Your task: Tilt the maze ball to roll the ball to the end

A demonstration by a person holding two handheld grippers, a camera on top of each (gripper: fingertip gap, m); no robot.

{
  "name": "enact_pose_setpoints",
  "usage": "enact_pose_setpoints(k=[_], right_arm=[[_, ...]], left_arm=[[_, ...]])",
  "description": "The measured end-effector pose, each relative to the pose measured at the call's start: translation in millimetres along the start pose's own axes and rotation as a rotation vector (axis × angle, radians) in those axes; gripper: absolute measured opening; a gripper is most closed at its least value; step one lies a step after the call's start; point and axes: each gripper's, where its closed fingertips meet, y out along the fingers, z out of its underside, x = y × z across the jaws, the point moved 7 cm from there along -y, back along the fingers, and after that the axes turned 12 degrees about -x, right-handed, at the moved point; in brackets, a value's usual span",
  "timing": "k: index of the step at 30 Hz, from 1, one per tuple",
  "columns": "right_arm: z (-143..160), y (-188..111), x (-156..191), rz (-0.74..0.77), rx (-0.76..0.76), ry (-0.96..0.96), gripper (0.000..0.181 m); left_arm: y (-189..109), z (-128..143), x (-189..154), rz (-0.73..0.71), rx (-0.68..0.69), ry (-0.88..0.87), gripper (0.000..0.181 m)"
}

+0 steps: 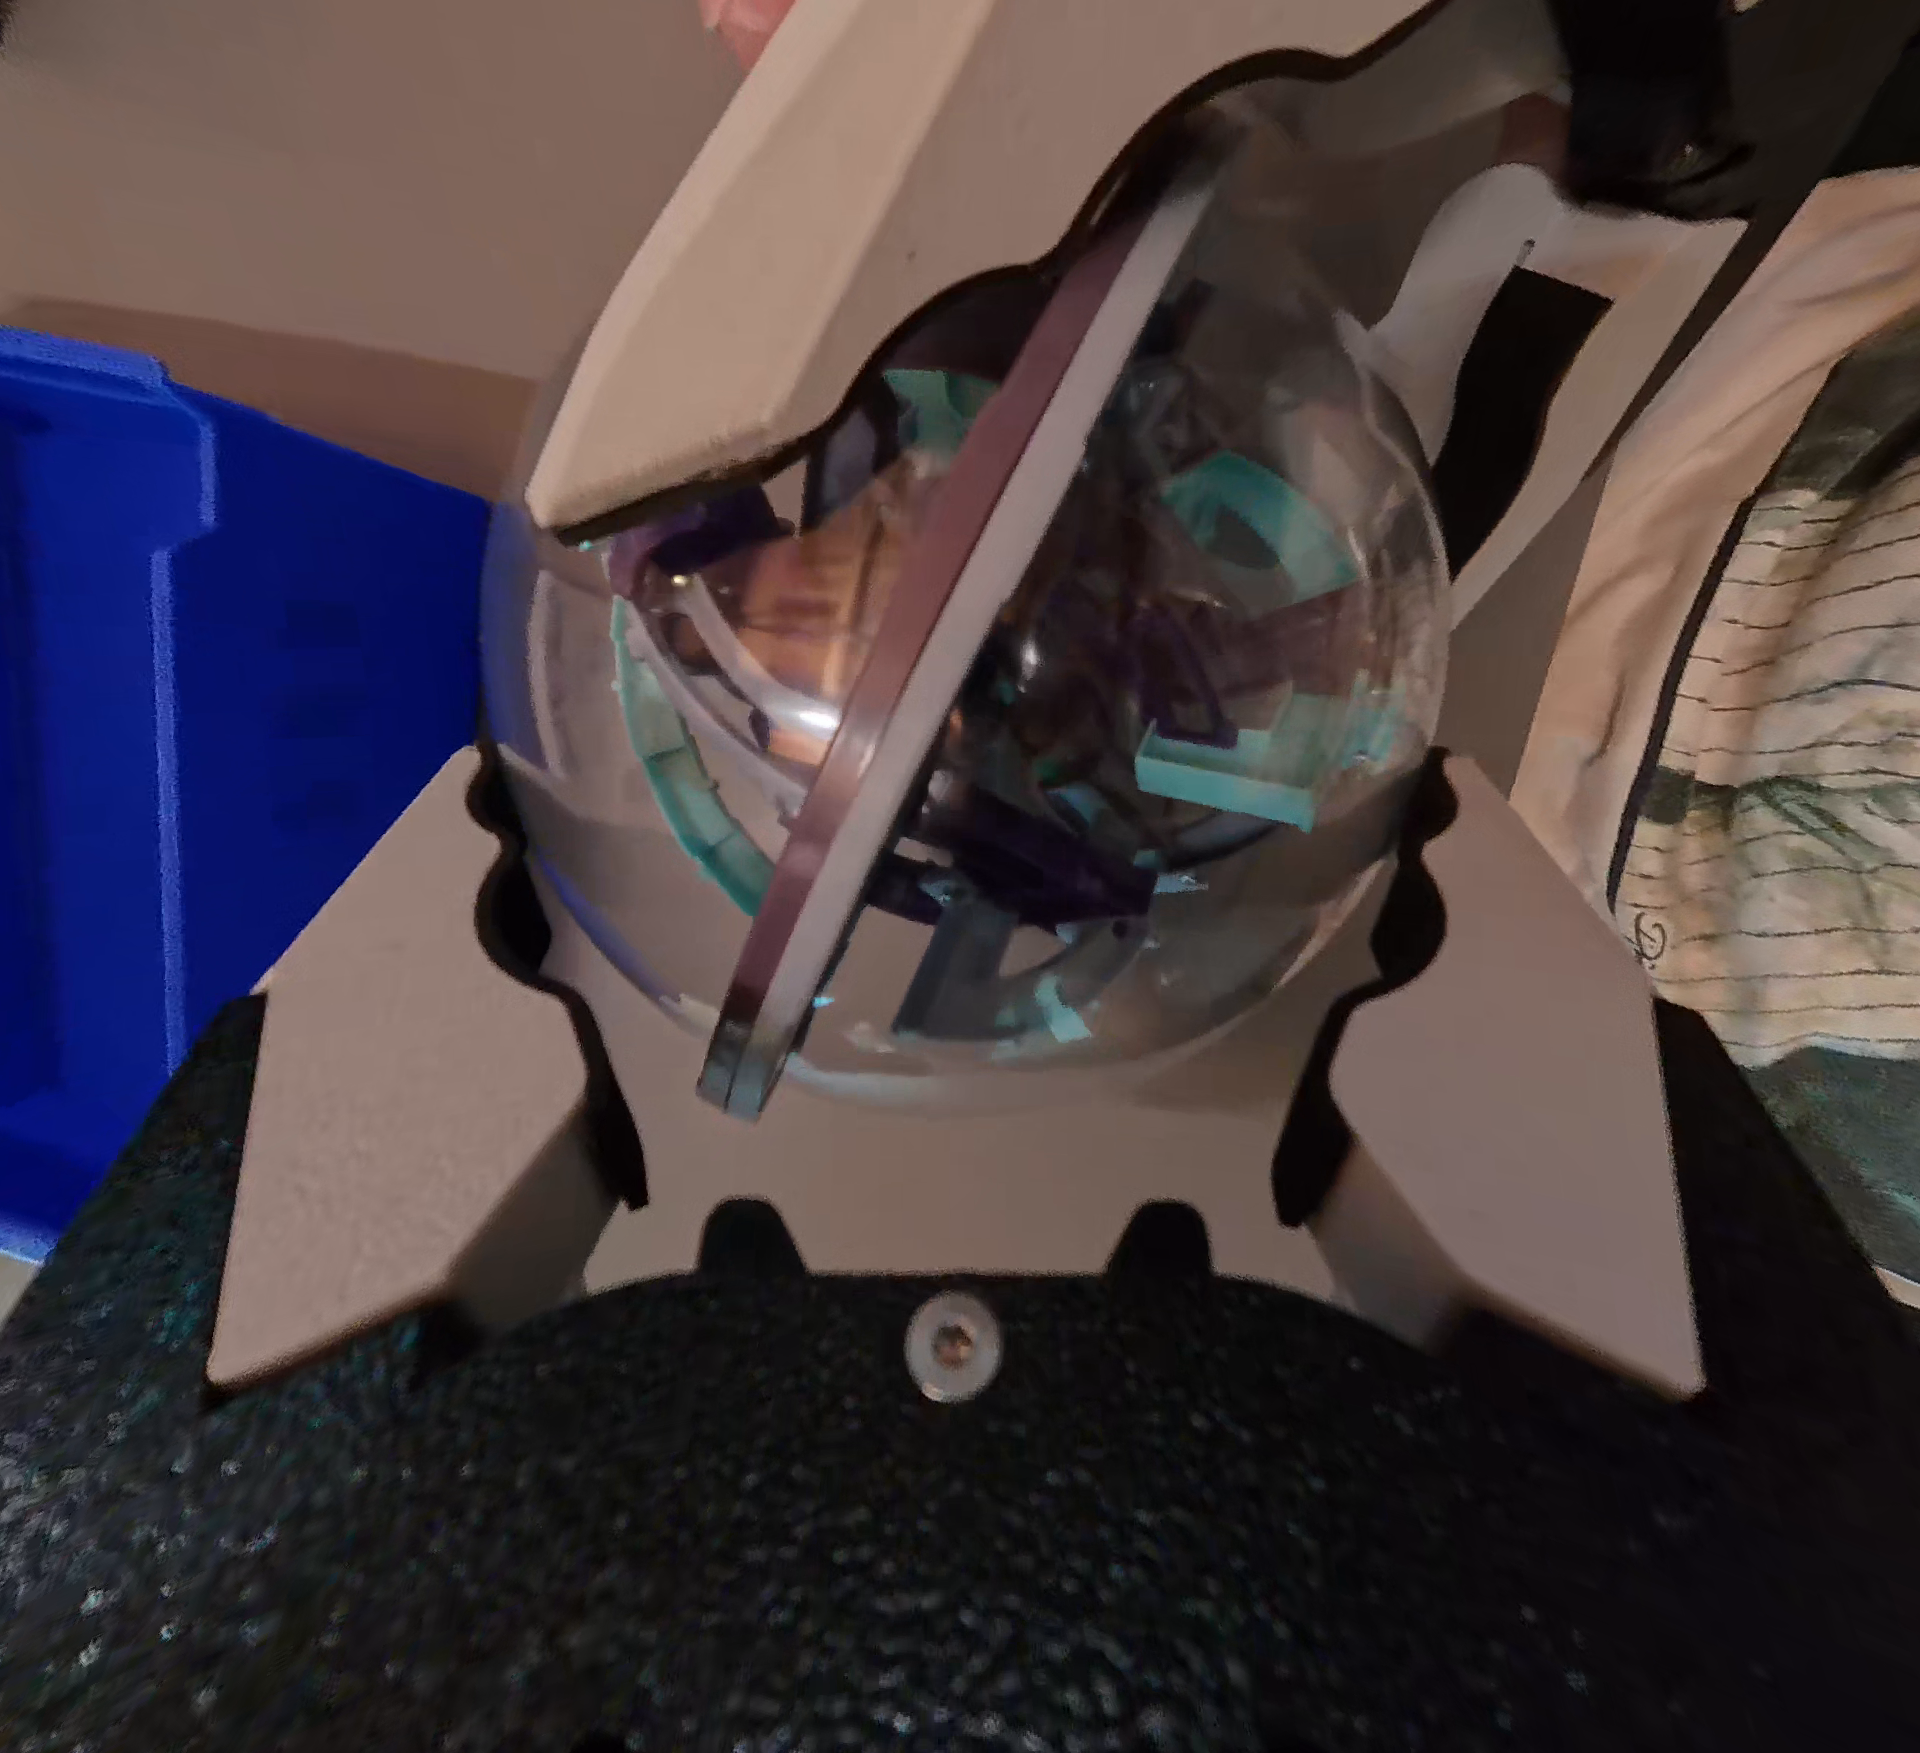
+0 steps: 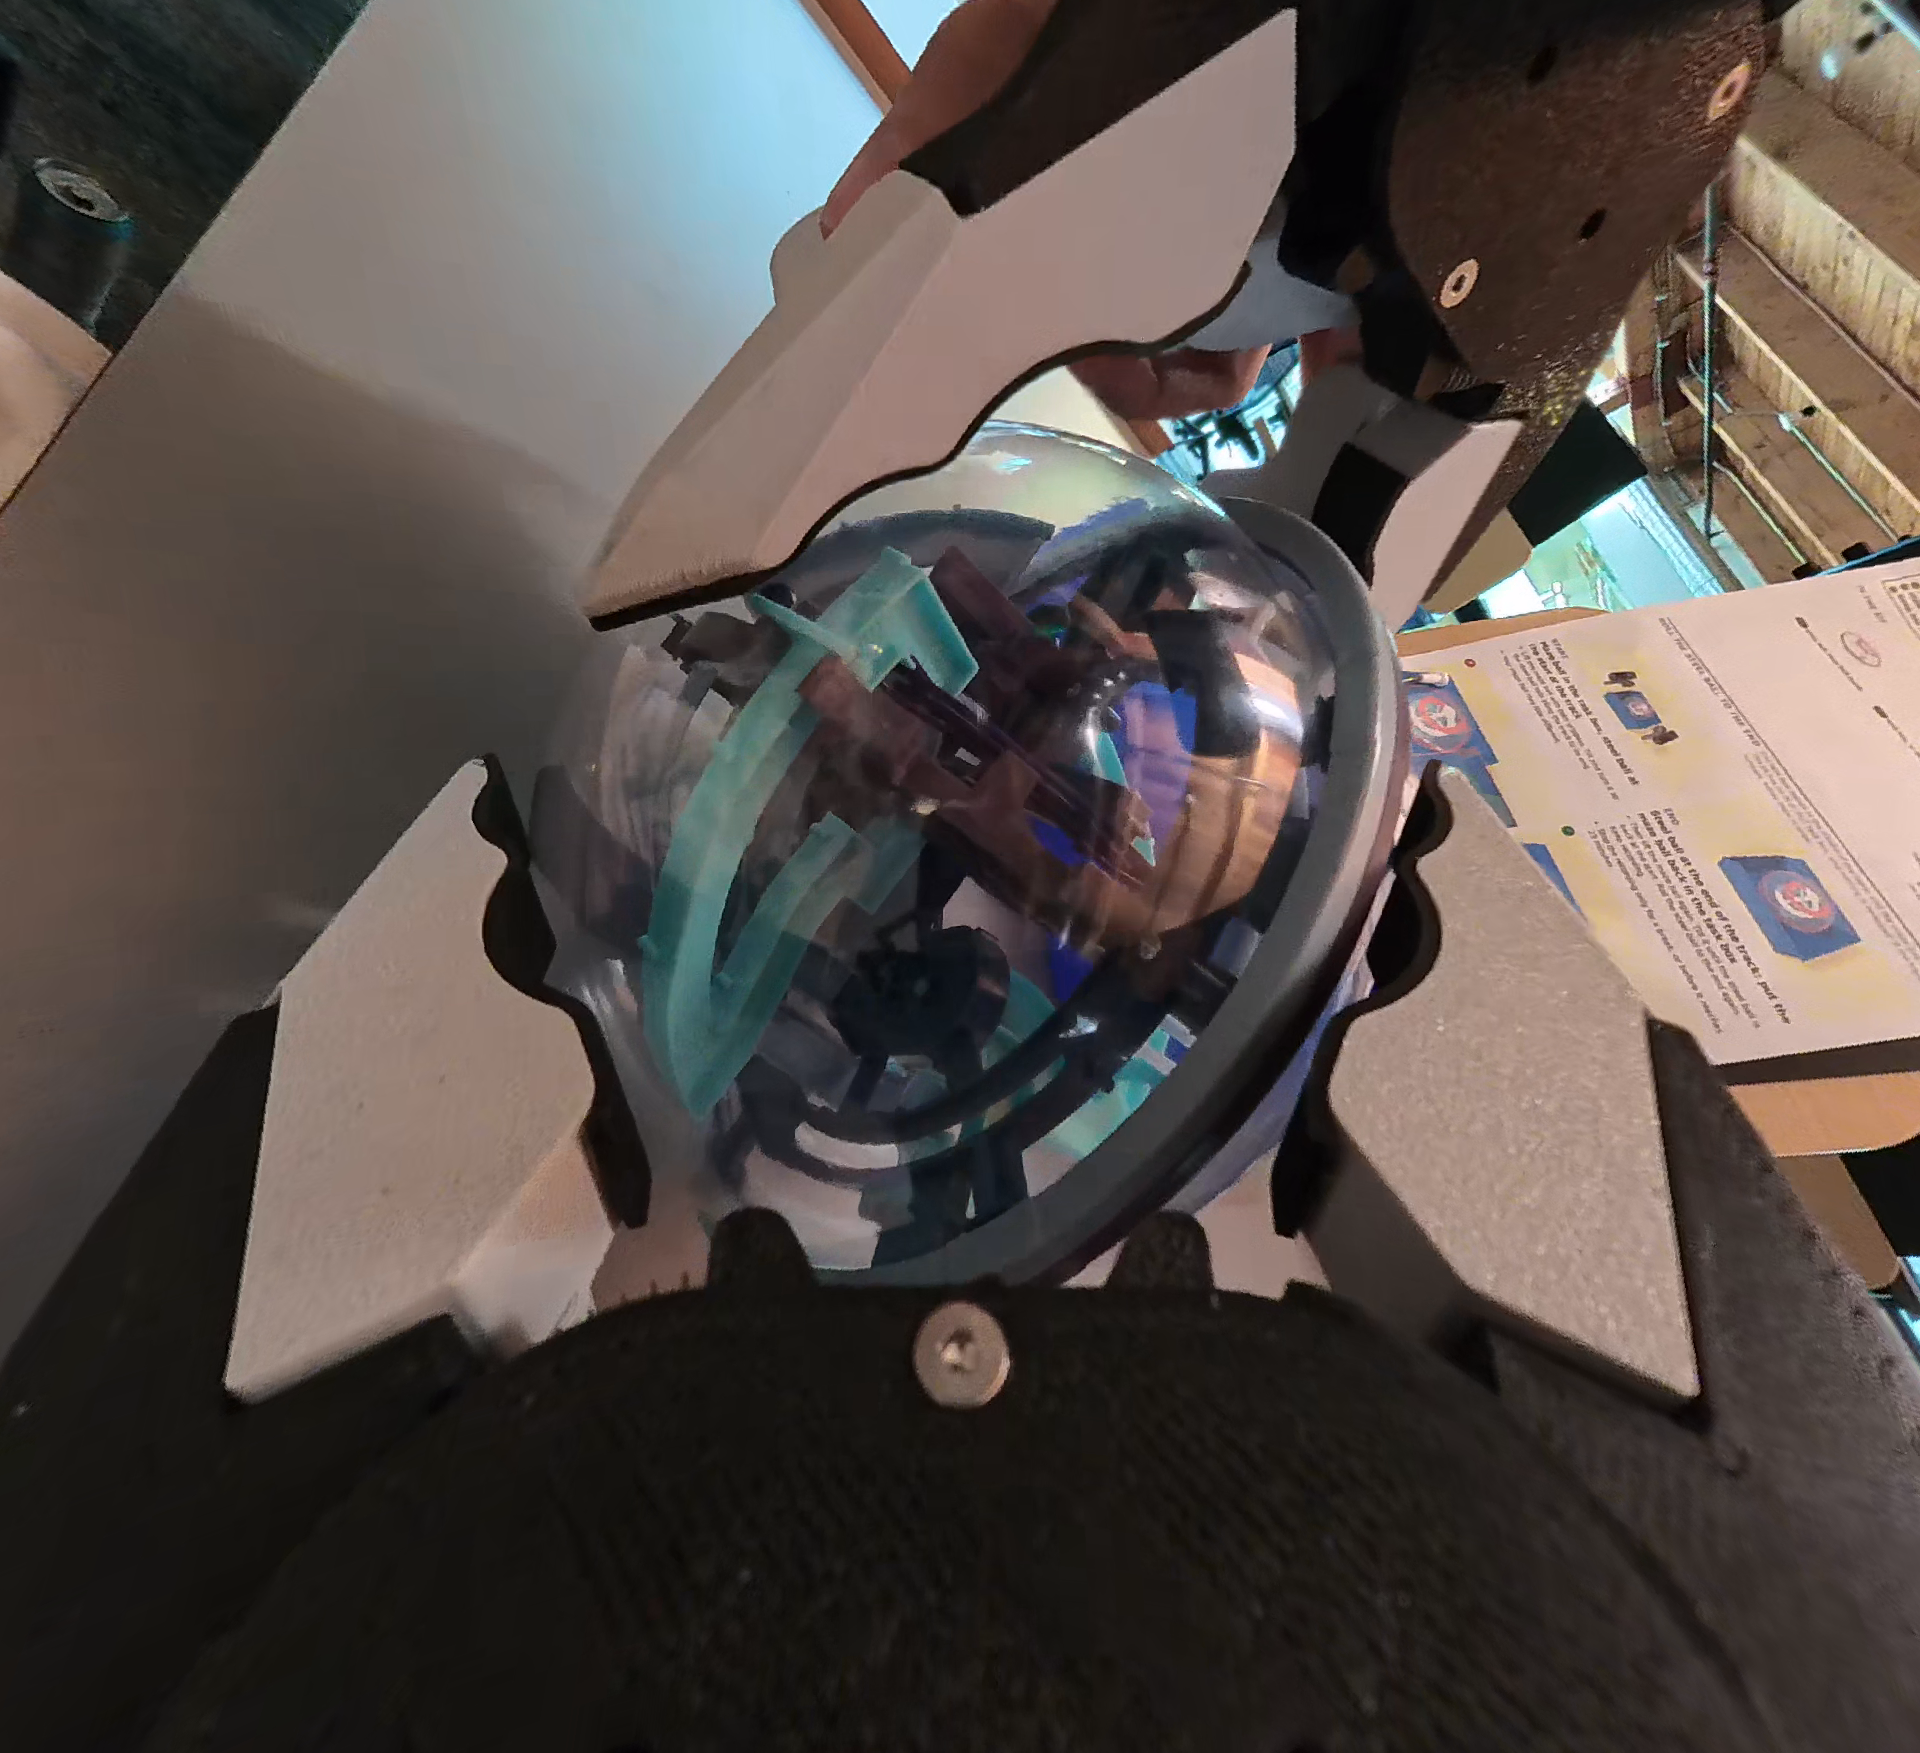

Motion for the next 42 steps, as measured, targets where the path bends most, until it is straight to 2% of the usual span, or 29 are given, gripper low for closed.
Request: enact_pose_setpoints(k=[28,42], right_arm=[[-4.1,-1.5,11.8,0.089,-0.021,-0.064,0.158],[-7.9,1.3,17.8,0.073,-0.008,-0.13,0.158]], left_arm=[[0.1,-4.7,-8.9,-0.027,0.105,0.107,0.158],[-2.1,1.0,-17.2,-0.083,0.085,0.121,0.158]])
